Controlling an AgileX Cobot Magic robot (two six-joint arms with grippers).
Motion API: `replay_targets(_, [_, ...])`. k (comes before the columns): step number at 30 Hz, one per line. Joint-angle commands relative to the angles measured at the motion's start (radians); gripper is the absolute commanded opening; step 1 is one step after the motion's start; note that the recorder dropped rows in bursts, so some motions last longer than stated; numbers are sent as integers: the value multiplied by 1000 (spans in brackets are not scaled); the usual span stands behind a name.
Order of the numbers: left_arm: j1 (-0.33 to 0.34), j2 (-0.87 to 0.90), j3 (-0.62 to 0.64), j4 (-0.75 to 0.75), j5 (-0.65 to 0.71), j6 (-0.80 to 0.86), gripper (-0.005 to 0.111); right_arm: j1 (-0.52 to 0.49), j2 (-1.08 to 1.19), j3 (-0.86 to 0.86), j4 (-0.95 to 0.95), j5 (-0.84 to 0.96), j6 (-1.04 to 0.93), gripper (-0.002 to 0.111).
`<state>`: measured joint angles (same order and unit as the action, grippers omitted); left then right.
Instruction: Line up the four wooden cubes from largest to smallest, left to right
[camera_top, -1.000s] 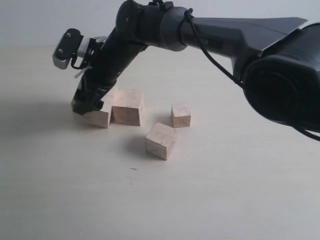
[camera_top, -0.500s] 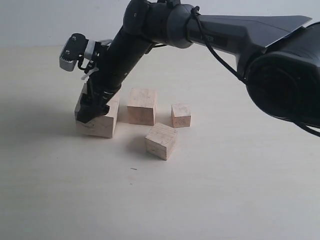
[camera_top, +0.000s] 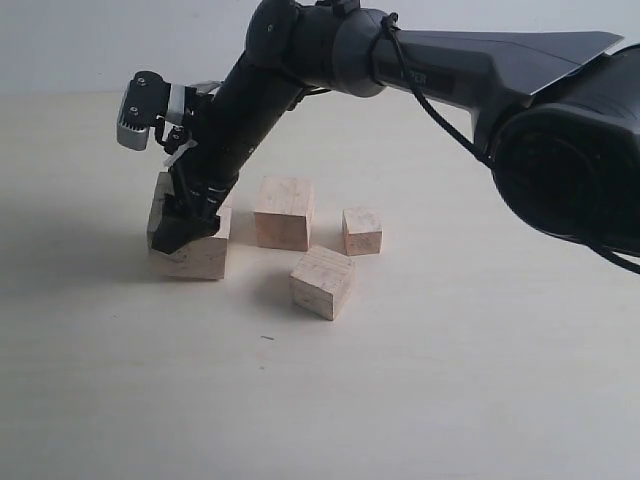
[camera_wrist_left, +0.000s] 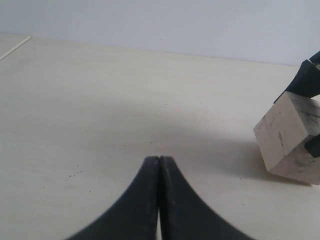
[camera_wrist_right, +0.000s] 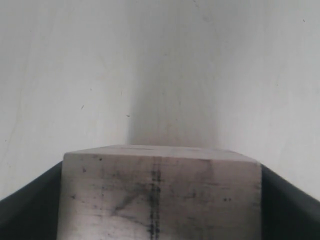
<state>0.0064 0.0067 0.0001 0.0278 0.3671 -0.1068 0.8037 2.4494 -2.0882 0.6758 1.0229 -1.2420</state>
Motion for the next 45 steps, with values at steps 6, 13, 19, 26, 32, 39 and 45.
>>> replay_targets(6, [-9,-7,0,6,-12,0,0,-1,-6,-2,20,-7,-14,23])
replay_targets(13, [-9,-7,0,6,-12,0,0,-1,3,-2,32,-7,-2,65])
replay_targets(19, [-9,-7,0,6,-12,0,0,-1,9,-2,25,-23,40,69])
replay_targets(26, [-9,-7,0,6,-12,0,0,-1,9,-2,23,-24,40,73])
replay_targets(32, [-9,-7,0,6,-12,0,0,-1,9,-2,18,0,40,82])
replay_targets(39, [-9,-7,0,6,-12,0,0,-1,9,-2,14,-3,68,91])
replay_targets(45, [-9,-7,0,6,-12,0,0,-1,9,-2,13,-7,78,96])
